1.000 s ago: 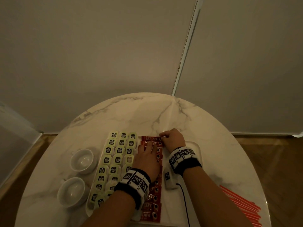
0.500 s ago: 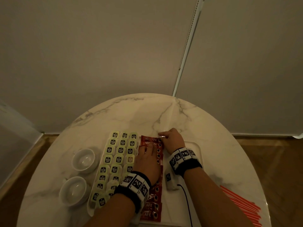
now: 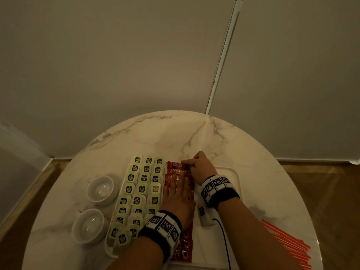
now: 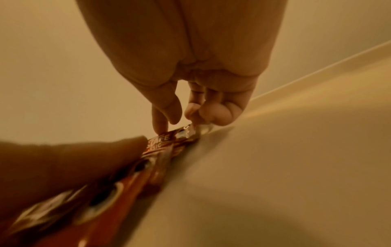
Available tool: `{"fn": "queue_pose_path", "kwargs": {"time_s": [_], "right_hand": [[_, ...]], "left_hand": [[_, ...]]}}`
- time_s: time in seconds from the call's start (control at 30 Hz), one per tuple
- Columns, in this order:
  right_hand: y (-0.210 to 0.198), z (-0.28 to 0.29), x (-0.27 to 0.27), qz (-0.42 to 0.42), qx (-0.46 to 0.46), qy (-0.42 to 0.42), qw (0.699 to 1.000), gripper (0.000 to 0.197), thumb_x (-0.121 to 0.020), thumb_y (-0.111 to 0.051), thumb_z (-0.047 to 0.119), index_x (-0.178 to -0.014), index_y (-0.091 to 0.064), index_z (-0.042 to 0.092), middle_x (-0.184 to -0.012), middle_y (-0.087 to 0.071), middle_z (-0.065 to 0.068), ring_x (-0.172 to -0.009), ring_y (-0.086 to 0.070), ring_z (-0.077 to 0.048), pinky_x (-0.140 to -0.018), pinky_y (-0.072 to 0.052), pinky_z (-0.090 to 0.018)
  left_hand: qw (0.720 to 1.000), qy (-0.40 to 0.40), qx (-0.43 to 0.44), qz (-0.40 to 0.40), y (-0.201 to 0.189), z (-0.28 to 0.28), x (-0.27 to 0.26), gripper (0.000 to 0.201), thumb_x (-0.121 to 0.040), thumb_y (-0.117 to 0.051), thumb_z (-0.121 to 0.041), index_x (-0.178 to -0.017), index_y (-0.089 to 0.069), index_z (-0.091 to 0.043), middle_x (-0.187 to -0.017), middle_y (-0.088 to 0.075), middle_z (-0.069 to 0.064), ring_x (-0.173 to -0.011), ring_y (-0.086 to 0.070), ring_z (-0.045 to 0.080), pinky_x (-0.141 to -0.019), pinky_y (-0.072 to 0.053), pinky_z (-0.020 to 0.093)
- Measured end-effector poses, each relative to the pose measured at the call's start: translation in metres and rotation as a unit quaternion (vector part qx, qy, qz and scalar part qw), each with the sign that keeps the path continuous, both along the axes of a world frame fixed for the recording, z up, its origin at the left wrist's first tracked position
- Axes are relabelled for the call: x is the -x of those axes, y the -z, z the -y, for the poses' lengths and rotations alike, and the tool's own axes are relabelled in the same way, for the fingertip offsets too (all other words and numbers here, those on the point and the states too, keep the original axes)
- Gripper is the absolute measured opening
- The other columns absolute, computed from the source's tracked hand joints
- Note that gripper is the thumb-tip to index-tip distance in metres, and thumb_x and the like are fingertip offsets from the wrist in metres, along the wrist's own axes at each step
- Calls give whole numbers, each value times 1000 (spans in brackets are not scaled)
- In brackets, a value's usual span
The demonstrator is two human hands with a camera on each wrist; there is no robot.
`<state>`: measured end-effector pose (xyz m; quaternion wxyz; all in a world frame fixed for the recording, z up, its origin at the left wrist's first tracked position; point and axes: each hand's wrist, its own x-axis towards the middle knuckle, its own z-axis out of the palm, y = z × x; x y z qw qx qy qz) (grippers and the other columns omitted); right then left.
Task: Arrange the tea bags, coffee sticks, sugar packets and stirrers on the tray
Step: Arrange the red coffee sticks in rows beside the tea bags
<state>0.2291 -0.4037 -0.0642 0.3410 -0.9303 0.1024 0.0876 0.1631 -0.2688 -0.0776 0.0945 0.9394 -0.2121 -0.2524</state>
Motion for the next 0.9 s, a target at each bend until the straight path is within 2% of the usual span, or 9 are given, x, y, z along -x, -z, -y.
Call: {"fn": "queue_pose_path", "kwargs": {"time_s": [0.17,0.33,0.47,0.57,0.63,0.73,0.8,0.9], "right_hand": [[0,-1,0,-8,3,0,1000,36,-97,-44,9,-116,-69,25,-99,-37,4,-87,-48,-13,-87,-41,-19],[-3,-1,4,0,11,-8,1000,34,-97,-46,13,-119,-67,26,-99,-39,3,-89,-51,-16,-91,-45,-25],[-5,3,8,16,2,1,1000,34,-96,-46,11,-117,-69,24,-100,-41,4,-89,-49,-12,-92,-44,-23],[-8,10,15,29,13,-5,999,35,-95,-46,9,-119,-68,22,-108,-48,2,-103,-49,-17,-100,-41,-30],[-12,12,21,33,71,-52,996,40,-96,-43,13,-134,-56,22,-129,-50,-1,-124,-39,-22,-109,-32,-32],[-16,5,33,18,120,-126,985,53,-99,-39,20,-150,-25,24,-156,-27,6,-146,-10,-23,-118,-19,-41],[-15,-4,40,-10,128,-161,979,60,-100,-36,24,-153,-8,26,-160,-10,9,-148,6,-19,-120,-10,-47],[-8,-15,45,-62,125,-187,972,64,-101,-32,31,-152,6,28,-161,3,9,-146,16,-15,-120,-1,-48]], "left_hand": [[1000,-5,-9,-6,-3,1,-1,71,-99,-23,-45,-148,21,-16,-156,29,3,-140,30,20,-115,13,41],[1000,3,-8,-17,-13,0,0,70,-100,-24,-39,-148,21,-15,-156,29,2,-131,36,16,-114,15,41],[1000,-1,1,-31,-35,-3,-3,75,-98,-31,-33,-149,21,-13,-156,29,5,-141,30,23,-119,10,44],[997,-24,45,-49,-58,-22,-15,78,-96,-37,-25,-149,19,-14,-155,30,4,-142,28,22,-120,5,42],[995,-46,72,-46,-73,-41,-22,78,-97,-37,-26,-149,20,-16,-155,29,2,-142,27,19,-120,5,43],[997,-61,45,-14,-87,-70,-22,75,-98,-34,-31,-148,21,-18,-152,32,-2,-141,28,17,-117,9,43],[999,-48,10,4,-88,-82,-12,75,-98,-33,-31,-147,23,-18,-152,34,-2,-141,30,16,-117,10,45],[999,-24,-30,-12,-83,-91,13,74,-98,-27,-36,-145,28,-19,-152,36,-4,-139,33,16,-116,12,49]]}}
